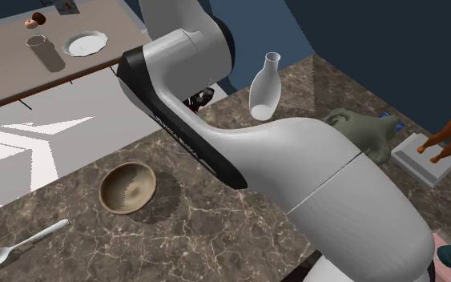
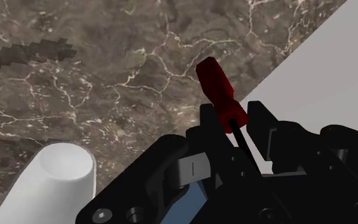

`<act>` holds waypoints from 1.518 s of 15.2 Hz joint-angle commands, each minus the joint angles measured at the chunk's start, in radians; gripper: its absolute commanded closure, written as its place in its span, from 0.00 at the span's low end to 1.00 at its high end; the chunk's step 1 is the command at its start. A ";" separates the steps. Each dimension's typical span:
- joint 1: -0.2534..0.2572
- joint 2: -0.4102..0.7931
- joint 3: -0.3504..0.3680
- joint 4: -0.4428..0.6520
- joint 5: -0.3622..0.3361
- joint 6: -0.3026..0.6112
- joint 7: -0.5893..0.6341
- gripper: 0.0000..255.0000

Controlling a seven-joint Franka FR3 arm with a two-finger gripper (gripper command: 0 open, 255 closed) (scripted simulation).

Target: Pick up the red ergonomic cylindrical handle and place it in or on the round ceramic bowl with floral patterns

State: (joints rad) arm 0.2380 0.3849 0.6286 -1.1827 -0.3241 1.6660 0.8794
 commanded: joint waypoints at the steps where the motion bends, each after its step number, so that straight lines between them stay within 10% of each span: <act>1: 0.013 0.014 -0.001 0.049 -0.008 -0.036 -0.003 1.00; 23: 0.334 -0.027 0.110 0.011 -0.076 -0.113 0.419 1.00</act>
State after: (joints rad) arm 0.5579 0.3480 0.7377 -1.1749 -0.3918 1.5513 1.2838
